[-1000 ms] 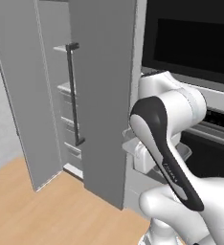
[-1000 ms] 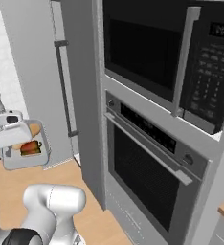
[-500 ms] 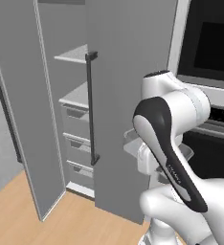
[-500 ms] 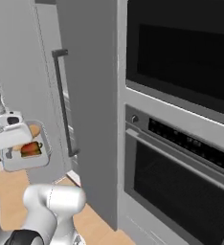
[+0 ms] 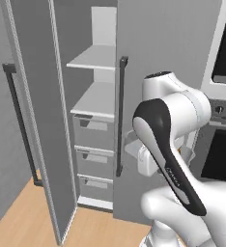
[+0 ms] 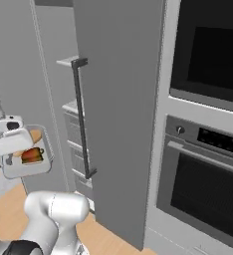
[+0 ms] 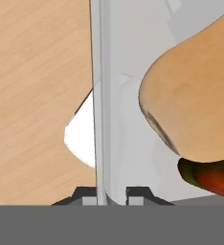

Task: Take the meat container that has the shrimp and place it on the second highest rack of the freezer. Then take the vegetable container that has the bell pepper and squash and place it on the highest rack of the freezer.

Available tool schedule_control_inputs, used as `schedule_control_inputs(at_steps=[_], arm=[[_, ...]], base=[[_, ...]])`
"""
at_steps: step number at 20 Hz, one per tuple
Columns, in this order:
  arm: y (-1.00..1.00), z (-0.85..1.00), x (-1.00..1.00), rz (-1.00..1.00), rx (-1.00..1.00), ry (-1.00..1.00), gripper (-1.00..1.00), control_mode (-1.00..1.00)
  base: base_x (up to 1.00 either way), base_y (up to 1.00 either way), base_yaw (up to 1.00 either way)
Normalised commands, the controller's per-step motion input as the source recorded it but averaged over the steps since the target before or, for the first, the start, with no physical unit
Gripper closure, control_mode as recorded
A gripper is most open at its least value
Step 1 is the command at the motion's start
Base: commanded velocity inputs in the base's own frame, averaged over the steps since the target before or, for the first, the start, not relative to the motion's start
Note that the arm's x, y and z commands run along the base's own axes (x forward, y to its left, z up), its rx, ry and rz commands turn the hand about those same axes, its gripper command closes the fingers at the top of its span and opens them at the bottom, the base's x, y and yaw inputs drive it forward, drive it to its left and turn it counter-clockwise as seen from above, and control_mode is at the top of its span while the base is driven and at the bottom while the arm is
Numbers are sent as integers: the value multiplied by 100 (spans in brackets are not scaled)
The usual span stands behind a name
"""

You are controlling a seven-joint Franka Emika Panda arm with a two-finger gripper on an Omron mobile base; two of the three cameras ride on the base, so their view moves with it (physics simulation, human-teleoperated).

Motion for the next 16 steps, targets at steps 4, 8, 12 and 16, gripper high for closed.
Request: schedule_control_inputs(at_steps=[4, 8, 12, 16], arm=[[0, 0, 0, 0, 0, 0, 100, 100], [0, 0, 0, 0, 0, 0, 100, 100], [0, 0, 0, 0, 0, 0, 100, 100], [0, 0, 0, 0, 0, 0, 100, 100]], base=[[51, 58, -15], [48, 8, -9], [82, 17, -7], [48, 29, -4]])
